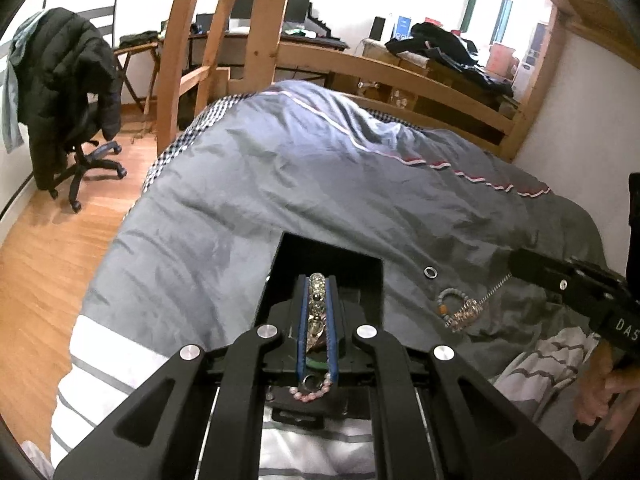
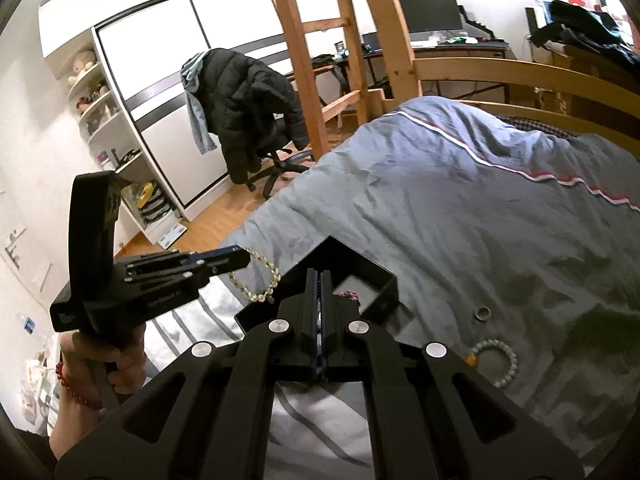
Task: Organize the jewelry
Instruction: 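Carry the gold chain and gold charm over the black box with both tools, then open both tools to drop the chain and charm into the box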
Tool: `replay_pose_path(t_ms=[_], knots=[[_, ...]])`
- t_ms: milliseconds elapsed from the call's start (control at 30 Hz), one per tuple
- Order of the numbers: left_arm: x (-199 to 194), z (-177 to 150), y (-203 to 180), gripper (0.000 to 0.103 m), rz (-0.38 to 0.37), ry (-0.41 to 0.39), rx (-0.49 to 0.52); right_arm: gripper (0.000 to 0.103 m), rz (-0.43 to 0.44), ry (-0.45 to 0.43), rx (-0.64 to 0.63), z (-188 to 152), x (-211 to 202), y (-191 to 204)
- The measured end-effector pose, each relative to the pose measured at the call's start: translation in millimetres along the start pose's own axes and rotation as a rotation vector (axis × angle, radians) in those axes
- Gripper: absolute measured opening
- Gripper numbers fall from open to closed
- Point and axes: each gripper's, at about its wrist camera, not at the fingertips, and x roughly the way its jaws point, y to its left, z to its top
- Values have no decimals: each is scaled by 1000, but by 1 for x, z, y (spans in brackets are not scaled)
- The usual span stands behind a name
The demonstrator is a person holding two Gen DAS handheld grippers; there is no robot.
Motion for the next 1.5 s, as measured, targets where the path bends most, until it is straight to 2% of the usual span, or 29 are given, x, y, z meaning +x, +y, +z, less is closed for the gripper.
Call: replay_pose_path(t_ms=[200,500,700,900,933,967,1033,1100,1133,1167,1233,1333,1500], knots=[[12,-5,12,8,-7,37,-19,2,20,27,-21,8,31,13],[28,-8,26,8,-3,87,-42,2,46,59,-10,9,72,11],[39,-10,23,8,-30,115,-33,2,62,84,5,3,96,6],[42,-12,20,9,-3,124,-19,2,67,114,2,1,107,7],[41,-11,21,15,-6,119,-25,2,60,114,-1,1,107,7],[39,-11,21,29,-4,111,-26,2,56,117,-2,2,107,7],[33,-10,21,49,9,83,-23,3,41,113,2,4,105,6],[30,-9,21,53,0,68,-22,12,28,101,7,5,101,4],[29,-9,20,59,0,62,-22,30,21,90,12,6,97,3],[28,-8,20,67,4,56,-21,56,8,70,19,7,92,1],[27,-8,19,71,22,43,-12,79,-35,21,29,8,80,-3],[26,-7,17,92,67,24,-2,93,-101,-5,35,9,69,-10],[25,-7,11,96,127,-9,12,97,-164,-6,56,4,51,-24]])
